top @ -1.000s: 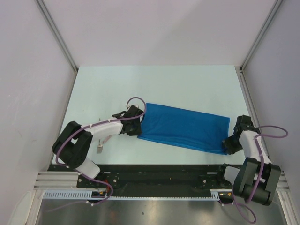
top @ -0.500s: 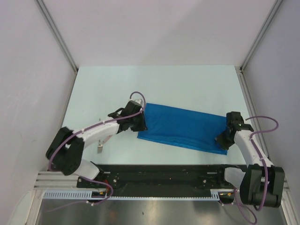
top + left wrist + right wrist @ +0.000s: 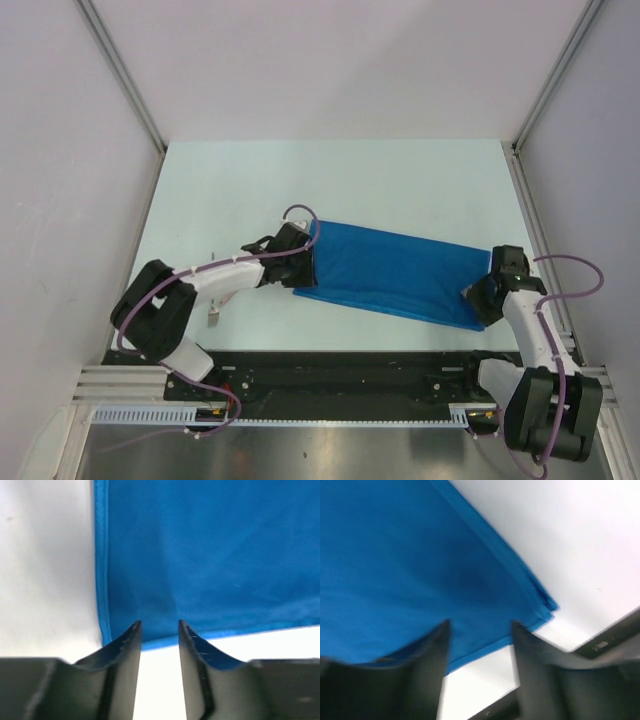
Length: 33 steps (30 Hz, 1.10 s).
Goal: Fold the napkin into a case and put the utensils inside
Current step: Fold and flatten the napkin at the center of the board, then pick up the rectangle-folded napkin from the center of the board.
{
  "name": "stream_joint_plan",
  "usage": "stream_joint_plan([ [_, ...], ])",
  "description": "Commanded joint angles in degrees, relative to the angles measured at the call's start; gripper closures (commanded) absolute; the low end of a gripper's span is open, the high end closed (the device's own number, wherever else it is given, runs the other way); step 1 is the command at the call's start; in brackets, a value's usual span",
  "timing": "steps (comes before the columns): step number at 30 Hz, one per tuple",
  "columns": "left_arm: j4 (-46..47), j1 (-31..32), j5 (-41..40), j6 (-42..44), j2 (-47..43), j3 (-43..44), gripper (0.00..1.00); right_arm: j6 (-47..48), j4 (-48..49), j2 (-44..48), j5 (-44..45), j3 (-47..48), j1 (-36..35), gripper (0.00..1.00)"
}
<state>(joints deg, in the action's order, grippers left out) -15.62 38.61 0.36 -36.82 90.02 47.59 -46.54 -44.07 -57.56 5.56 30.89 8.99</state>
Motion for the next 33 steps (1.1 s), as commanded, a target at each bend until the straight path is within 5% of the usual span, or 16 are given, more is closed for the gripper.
stream_joint_plan([
  [1,-2.7,0.9,2.5,0.7,-8.2,3.0,0.55,3.6,5.9,1.6,-4.6,4.8,5.0,0.33],
  [7,-5.6,1.2,11.8,2.5,-21.1,4.3,0.49,12.0,8.7,-6.9,-4.0,11.4,9.3,0.22],
  [16,-6.6,4.2,13.6,4.9,-29.8,2.1,0.49,21.0,15.2,-14.4,-3.6,9.6,12.1,0.29],
  [33,-5.8,6.1,13.2,5.2,-28.8,2.2,0.49,24.1,17.7,-29.9,-1.4,11.7,7.4,0.41],
])
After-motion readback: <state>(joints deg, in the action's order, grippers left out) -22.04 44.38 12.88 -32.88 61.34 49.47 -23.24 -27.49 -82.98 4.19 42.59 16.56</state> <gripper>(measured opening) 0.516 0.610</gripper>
